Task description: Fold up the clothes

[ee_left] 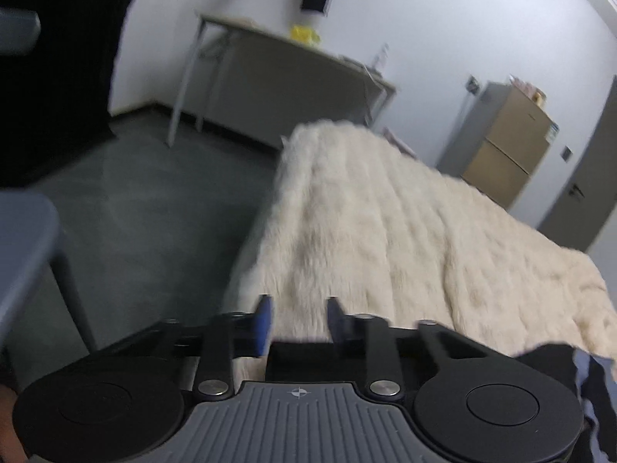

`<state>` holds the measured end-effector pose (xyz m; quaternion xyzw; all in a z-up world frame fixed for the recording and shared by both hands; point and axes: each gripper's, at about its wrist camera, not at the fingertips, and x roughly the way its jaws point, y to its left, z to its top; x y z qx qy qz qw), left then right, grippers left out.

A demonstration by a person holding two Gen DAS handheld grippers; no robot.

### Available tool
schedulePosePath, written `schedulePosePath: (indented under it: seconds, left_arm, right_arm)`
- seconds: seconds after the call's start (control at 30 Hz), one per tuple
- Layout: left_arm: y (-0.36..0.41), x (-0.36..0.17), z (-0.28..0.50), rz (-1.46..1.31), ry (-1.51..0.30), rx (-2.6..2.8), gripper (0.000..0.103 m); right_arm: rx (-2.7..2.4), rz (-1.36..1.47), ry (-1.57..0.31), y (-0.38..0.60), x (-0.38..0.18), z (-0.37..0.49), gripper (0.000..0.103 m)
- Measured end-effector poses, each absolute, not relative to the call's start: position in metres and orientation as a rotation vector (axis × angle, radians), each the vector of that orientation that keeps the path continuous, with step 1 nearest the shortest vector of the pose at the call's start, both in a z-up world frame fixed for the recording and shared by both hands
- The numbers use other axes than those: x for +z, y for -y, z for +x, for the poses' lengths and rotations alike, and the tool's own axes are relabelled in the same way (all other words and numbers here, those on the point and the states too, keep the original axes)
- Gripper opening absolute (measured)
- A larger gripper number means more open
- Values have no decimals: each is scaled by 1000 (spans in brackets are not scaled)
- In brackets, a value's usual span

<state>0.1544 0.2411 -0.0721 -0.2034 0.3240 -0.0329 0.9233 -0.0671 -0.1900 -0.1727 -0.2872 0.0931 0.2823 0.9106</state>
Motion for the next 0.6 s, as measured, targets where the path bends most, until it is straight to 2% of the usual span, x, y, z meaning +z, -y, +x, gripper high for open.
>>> schedulePosePath:
  seconds: [0.27,0.43,0.5,0.6]
  left_arm:
    - [-237,-100,169,-385,-785,-71,20]
    - [-230,-107,184,-349,-823,-60,37]
    - [-228,-110,189,-338,-832,-47,41]
    - [-228,-113,192,-341,-837,-51,41]
  right_arm:
    - [577,-605,-191,188,-174,-69,66]
    - [576,-612,-191,189,-175,-69,66]
    - [575,-615,-192,188,-175,-69,66]
    - [573,-619,-193,187,-176,-68,66]
